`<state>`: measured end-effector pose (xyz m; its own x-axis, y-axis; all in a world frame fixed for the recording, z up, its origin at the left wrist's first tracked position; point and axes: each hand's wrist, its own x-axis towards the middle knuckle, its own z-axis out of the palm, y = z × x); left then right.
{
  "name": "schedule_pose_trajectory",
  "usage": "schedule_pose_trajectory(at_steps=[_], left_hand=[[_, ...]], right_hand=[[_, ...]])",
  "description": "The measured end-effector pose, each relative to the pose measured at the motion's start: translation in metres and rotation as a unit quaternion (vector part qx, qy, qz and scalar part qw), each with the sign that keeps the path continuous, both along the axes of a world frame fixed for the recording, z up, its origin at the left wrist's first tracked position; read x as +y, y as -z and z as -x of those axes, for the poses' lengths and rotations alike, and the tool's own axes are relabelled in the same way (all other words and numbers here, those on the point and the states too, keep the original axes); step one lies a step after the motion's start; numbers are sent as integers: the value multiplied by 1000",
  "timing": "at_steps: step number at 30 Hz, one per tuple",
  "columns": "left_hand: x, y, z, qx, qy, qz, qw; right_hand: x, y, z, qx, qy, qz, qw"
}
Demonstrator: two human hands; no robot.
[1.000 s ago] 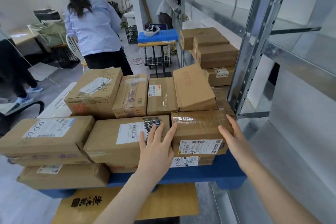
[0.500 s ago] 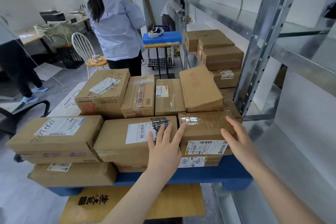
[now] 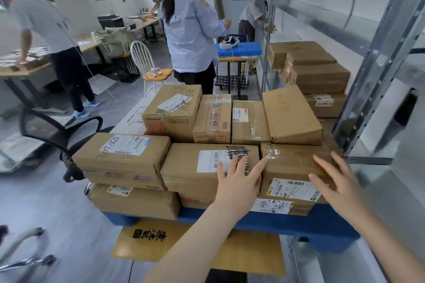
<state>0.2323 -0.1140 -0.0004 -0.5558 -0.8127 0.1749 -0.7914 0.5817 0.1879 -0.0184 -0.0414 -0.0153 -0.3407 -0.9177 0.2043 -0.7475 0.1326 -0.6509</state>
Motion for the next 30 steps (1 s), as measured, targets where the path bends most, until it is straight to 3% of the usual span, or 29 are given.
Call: schedule_pose_trajectory(at_steps=[16, 20, 23, 30], left_hand=[[-2, 7, -8, -51, -1, 15, 999], [-6, -4, -11, 8, -12, 2, 1000], [-18, -16, -15, 14, -18, 21, 1000], [-29, -6, -20, -10, -38, 5, 999]], right_hand=[[-4, -15, 2, 50, -5, -86, 995], [-21, -47, 1, 58, 26, 2, 998], [-61, -77, 7, 21, 39, 17, 999], [-132, -74, 24, -149, 77, -111, 980]])
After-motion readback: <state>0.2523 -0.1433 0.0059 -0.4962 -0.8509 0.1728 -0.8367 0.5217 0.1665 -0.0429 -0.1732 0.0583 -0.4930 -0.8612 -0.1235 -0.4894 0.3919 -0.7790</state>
